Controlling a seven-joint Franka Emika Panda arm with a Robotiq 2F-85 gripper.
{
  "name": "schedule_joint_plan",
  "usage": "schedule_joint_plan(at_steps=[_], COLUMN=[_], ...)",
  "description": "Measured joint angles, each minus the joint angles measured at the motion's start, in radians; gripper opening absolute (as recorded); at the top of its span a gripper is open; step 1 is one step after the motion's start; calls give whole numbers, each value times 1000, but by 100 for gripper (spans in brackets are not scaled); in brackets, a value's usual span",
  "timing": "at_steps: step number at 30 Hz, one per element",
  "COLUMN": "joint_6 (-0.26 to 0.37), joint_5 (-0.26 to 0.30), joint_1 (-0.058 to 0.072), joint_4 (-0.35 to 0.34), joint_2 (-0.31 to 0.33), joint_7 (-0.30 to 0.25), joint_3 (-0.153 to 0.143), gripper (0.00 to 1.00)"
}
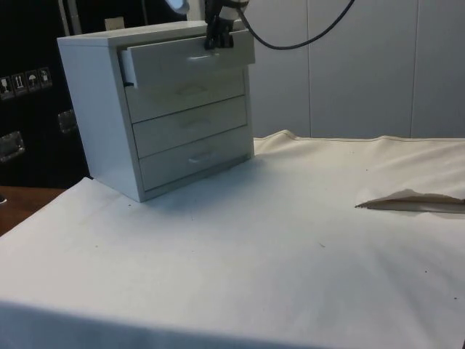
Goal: Open the drawer, then close it.
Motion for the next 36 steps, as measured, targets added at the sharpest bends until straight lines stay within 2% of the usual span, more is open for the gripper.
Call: schedule_joint_plan(at_steps=[28, 36], joint_6=[208, 228], joint_5=[74, 110], joint_1=[0, 1], joint_4=[104, 115], joint_2=[144, 154], joint_7=[-1, -1], joint_3=[-128, -133], gripper=[0, 0])
